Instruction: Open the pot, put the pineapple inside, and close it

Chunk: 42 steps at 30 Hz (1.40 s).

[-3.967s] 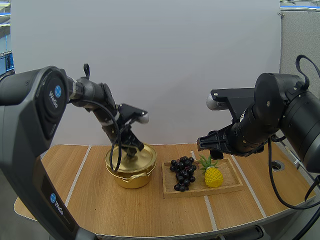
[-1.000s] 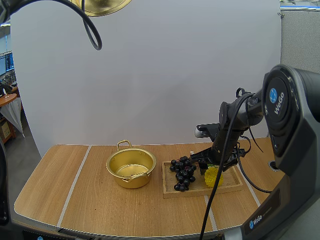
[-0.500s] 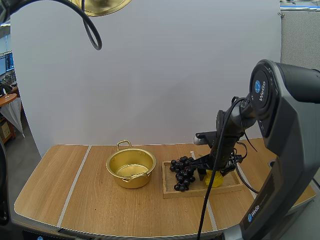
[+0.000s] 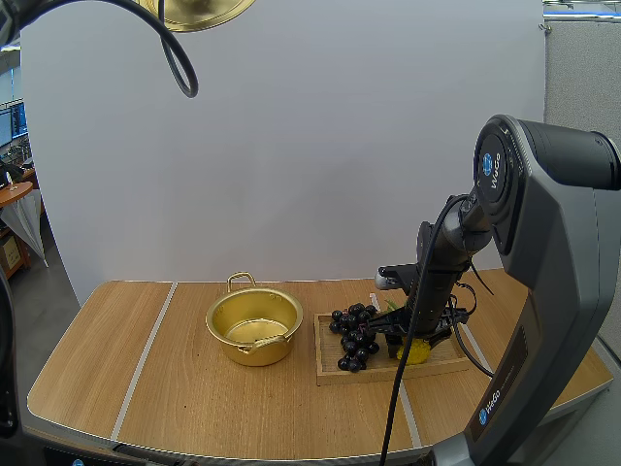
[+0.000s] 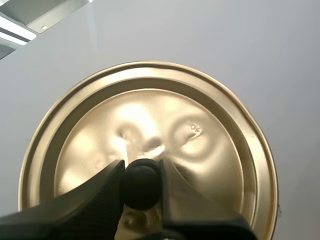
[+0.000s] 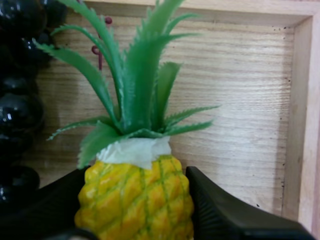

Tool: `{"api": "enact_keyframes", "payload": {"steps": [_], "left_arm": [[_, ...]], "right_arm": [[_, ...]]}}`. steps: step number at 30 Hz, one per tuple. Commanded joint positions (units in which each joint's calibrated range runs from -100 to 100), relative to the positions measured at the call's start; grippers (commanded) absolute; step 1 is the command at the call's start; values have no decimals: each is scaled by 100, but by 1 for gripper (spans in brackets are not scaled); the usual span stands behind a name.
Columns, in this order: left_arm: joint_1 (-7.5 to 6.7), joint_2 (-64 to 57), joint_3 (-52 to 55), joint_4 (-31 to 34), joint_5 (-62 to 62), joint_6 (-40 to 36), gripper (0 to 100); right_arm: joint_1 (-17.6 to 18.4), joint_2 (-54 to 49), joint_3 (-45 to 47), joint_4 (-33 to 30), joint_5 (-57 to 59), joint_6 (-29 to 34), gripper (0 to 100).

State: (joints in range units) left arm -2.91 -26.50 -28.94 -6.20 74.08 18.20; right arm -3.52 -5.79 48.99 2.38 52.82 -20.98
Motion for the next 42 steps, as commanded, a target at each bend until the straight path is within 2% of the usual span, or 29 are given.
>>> {"api": "enact_keyframes", "payload": {"steps": [1, 6, 14, 21, 26, 31, 37, 42], "left_arm": [[-16, -27, -48, 50, -191, -61, 0], [-16, -27, -48, 50, -191, -61, 0], [-16, -27, -48, 50, -191, -61, 0], [-16, -27, -48, 50, -191, -61, 0], [-16, -27, -48, 50, -191, -61, 0], [-16, -27, -48, 50, -191, -61, 0], [-16, -27, -48, 50, -191, -61, 0], [-16, -27, -48, 50, -191, -61, 0]], "right_arm": [[-22, -56, 20, -17, 132, -28, 0], [-22, -432, -47, -17, 178, -28, 0], [-22, -2034, -749, 77, 1126, -28, 0], [77, -3189, -1545, 708, 1871, -551, 0], [357, -3472, -2000, 1055, 2256, -705, 0], [829, -3389, -2284, 1317, 2330, -705, 0], [1472, -3004, -2300, 1526, 1988, -647, 0], [1733, -2395, -2300, 1488, 1918, -590, 0]]}}
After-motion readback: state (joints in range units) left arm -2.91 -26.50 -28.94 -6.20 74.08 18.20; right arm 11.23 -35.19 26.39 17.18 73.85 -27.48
